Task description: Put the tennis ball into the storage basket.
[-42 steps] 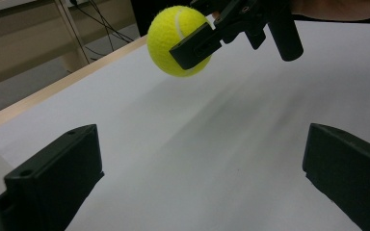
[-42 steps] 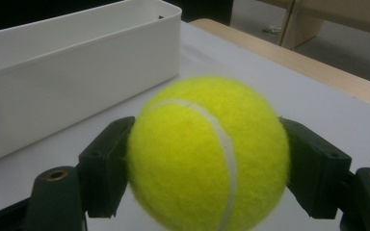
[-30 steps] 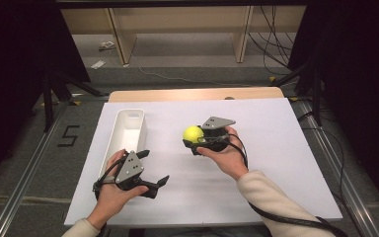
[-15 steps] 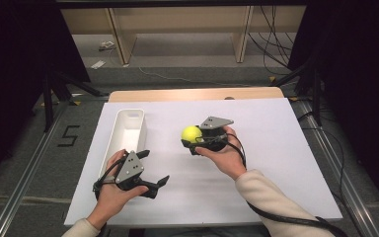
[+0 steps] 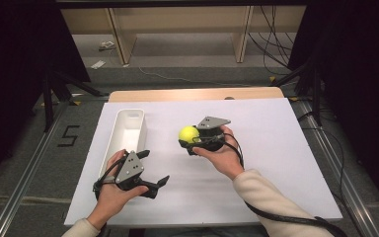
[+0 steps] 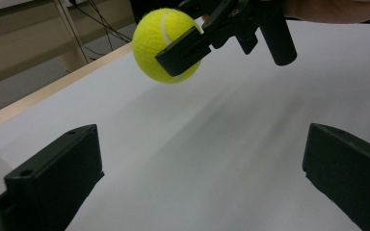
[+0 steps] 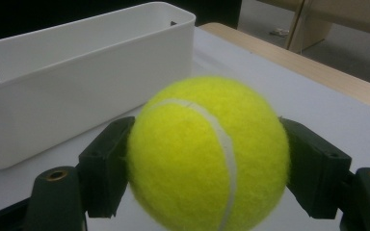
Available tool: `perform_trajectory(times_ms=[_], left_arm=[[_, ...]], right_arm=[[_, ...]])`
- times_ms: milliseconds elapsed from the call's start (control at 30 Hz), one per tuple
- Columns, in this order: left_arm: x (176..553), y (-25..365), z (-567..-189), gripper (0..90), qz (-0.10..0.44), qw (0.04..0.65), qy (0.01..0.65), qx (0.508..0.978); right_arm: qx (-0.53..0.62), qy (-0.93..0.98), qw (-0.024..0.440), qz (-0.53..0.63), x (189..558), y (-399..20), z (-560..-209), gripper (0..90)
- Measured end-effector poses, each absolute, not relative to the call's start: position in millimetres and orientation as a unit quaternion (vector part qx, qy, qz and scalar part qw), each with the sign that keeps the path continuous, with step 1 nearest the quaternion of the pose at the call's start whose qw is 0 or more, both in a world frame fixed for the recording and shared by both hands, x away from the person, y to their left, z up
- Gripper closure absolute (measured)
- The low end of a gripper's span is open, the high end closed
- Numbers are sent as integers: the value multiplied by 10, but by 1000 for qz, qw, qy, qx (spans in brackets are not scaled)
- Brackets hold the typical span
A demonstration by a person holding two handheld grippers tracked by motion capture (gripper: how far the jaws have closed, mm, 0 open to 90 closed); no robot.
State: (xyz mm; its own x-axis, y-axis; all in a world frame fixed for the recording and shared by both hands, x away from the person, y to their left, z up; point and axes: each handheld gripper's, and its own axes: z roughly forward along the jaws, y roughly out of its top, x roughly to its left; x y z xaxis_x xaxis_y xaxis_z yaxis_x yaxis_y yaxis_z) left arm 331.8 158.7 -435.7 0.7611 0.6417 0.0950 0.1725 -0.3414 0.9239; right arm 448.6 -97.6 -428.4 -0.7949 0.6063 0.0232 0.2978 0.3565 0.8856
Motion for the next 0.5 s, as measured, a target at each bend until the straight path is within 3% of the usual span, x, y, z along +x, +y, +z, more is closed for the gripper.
perform_trajectory(times_ms=[500], left_arm=[[3319, 1589, -4357, 0, 230, 511, 259, 787]], right_arm=[[276, 807, 154, 499, 4492, -907, -4249, 265]])
